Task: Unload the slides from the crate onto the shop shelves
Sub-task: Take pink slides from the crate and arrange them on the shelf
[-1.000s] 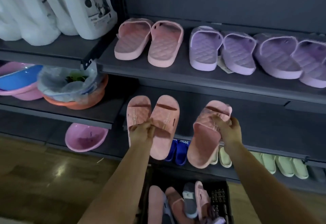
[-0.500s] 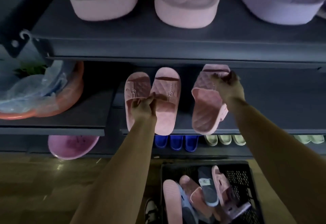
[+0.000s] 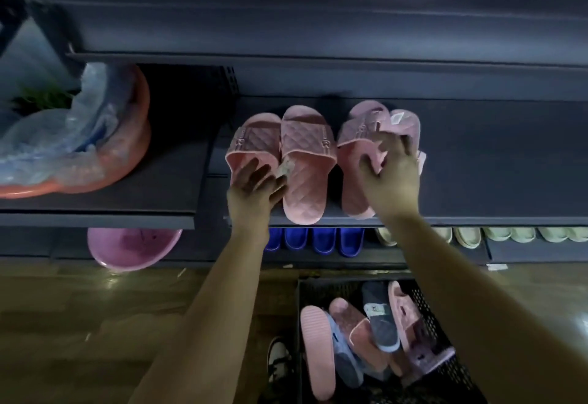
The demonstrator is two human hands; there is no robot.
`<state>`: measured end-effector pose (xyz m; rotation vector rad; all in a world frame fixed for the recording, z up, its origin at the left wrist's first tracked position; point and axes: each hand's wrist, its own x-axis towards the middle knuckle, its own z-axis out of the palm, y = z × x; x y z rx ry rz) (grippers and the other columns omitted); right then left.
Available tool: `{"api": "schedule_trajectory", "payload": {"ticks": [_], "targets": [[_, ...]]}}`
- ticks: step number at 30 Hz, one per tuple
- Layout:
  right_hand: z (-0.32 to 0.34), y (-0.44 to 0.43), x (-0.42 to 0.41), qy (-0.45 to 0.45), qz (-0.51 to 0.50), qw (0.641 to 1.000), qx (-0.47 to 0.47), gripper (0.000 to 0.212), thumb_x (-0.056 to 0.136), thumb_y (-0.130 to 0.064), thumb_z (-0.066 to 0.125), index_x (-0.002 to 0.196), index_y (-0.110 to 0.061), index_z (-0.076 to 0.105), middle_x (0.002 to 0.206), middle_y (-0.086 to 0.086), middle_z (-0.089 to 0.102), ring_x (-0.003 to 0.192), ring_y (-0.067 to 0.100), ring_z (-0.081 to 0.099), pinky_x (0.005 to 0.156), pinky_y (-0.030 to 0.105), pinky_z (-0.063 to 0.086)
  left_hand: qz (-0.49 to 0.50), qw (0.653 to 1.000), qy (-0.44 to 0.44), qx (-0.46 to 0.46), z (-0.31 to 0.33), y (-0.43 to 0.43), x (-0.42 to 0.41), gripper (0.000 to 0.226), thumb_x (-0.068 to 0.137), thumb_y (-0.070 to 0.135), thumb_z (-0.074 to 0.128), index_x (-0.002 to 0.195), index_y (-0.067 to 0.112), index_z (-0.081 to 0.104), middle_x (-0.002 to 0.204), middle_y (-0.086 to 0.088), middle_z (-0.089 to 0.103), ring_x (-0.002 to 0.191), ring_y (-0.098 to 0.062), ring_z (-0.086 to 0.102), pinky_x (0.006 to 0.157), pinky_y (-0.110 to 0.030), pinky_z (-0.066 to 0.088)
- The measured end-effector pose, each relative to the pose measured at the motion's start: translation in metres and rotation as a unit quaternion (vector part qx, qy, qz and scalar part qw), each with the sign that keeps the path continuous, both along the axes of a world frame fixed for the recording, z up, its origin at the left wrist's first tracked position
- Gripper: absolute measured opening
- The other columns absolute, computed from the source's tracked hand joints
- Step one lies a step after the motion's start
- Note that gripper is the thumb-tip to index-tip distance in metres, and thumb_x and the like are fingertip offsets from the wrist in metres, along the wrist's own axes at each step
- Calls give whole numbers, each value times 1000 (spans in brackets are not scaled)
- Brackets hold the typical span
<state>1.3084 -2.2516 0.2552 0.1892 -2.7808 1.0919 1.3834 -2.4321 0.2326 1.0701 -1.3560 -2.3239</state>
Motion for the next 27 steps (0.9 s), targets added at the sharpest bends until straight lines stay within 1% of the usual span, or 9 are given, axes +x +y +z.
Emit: {"api": "schedule_trajectory", "payload": {"ticks": [1, 3, 5, 6, 8, 12, 16, 20, 27], "targets": [[-2, -8, 15, 6, 41, 999, -5, 28, 83, -10, 65, 111, -8, 63, 115, 15, 56, 72, 12, 54, 67, 12, 36, -22, 989, -32, -144, -6, -7, 10, 36, 89, 1, 58, 124, 9, 58, 115, -8, 66, 89, -19, 68, 75, -32, 59], [-15, -24, 39, -32, 127, 991, 10, 26, 83, -10, 67, 109, -11, 65, 113, 10, 56, 72, -2, 51, 72, 6, 39, -75, 899, -76, -426, -21, -22, 32, 31, 84, 18, 67, 115, 16, 67, 107, 2, 69, 94, -14, 65, 86, -37, 54], [-35, -40, 52, -84, 172, 981, 42, 37, 82, -24, 67, 118, -17, 62, 122, 9, 54, 95, 14, 59, 90, 30, 48, -127, 810, -90, -565, -35, -33, 46, 42, 81, 37, 65, 118, 16, 65, 122, -2, 64, 112, -19, 56, 101, -37, 41], [-47, -47, 54, -98, 179, 976, 72, 48, 81, -38, 64, 125, -20, 59, 129, 10, 52, 111, 25, 55, 97, 43, 45, -163, 791, -91, -582, -41, -37, 50, 47, 81, 39, 65, 122, 16, 63, 133, -5, 57, 125, -20, 47, 108, -40, 35], [-64, -56, 53, -103, 175, 968, 145, 66, 76, -60, 52, 134, -29, 49, 142, 8, 43, 130, 35, 41, 107, 51, 33, -236, 801, -99, -542, -51, -39, 53, 54, 82, 34, 70, 131, 18, 56, 149, -6, 39, 140, -21, 29, 115, -43, 26], [-72, -65, 45, -123, 160, 964, 172, 71, 76, -57, 64, 139, -33, 41, 154, 5, 24, 142, 39, 19, 111, 55, 30, -281, 760, -132, -571, -64, -38, 47, 42, 89, 34, 62, 130, 25, 55, 158, -3, 22, 147, -29, 13, 116, -41, 24], [-74, -72, 43, -103, 144, 963, 201, 69, 76, -47, 69, 137, -30, 43, 156, 8, 21, 136, 40, 28, 105, 47, 37, -258, 749, -142, -593, -68, -32, 46, 30, 91, 27, 61, 121, 20, 63, 155, -9, 30, 142, -40, 22, 104, -54, 41], [-82, -75, 50, -102, 111, 963, 224, 74, 79, -53, 64, 144, -27, 38, 159, 7, 19, 132, 41, 31, 106, 45, 35, -235, 763, -140, -586, -72, -23, 47, 40, 93, 29, 58, 133, 24, 55, 157, -7, 25, 143, -42, 19, 103, -54, 40], [-72, -79, 28, -135, 135, 965, 182, 73, 85, -57, 58, 146, -24, 35, 161, 0, 14, 142, 37, 18, 111, 46, 31, -265, 745, -130, -598, -73, -36, 21, 39, 90, 36, 61, 123, 14, 62, 149, -9, 41, 143, -37, 23, 95, -56, 47]]}}
